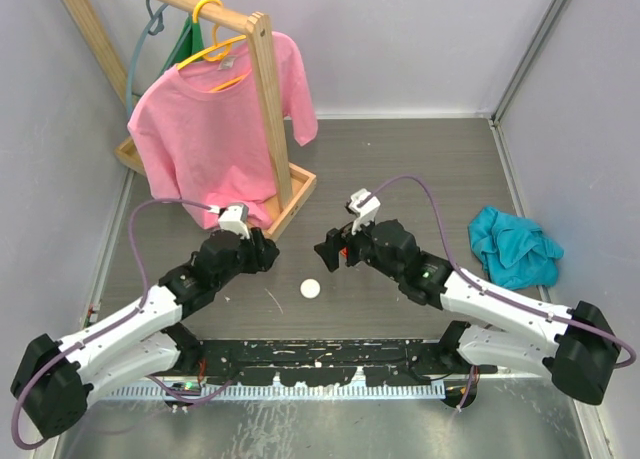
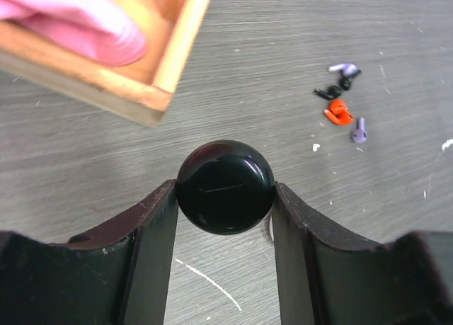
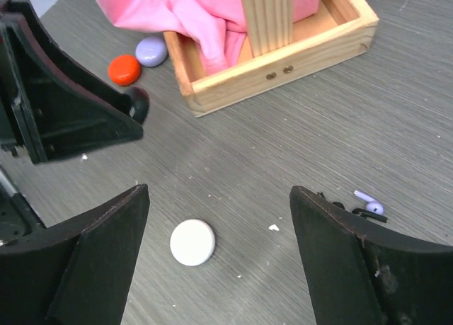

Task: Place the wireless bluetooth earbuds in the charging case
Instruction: Pick up the charging case at the center of the board.

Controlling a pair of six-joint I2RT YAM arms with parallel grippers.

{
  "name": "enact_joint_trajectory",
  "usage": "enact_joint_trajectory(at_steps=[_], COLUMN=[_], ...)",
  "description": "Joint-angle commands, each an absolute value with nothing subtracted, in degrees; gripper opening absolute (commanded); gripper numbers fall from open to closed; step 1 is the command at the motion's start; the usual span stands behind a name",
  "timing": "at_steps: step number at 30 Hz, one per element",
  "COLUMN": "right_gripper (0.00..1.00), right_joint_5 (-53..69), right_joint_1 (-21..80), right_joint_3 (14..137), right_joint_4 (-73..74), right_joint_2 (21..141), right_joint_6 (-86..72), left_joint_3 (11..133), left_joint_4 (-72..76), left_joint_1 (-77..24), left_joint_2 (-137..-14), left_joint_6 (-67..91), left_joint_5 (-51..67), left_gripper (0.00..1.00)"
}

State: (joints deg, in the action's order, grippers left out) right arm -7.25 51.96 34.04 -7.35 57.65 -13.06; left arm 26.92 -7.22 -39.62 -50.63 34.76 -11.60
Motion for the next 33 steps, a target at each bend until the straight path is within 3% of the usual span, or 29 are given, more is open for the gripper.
enact_joint_trajectory(at_steps=[1, 15, 33], right_gripper=[0.86, 0.74, 0.49], right_joint_5=[-4.07, 5.16, 14.54], right_joint_1=[51.47, 49.93, 49.06], right_joint_3=[42.32, 58.79, 61.47], right_joint_4=[-0.4, 14.15, 14.84], right_joint_2=[59.5, 69.18, 74.23], right_joint_6=[-16.7, -20.76, -20.6], left_joint_3=[24.73, 21.76, 19.3], left_joint_4=[6.1, 25.36, 36.17], left_joint_1=[-43.09, -54.94, -56.53], left_joint_2=[-48.24, -50.34, -52.32], left_joint_6=[25.68, 3.54, -8.44], left_joint_5=[-10.81, -10.76, -2.64], left_gripper=[0.35, 0.32, 0.3])
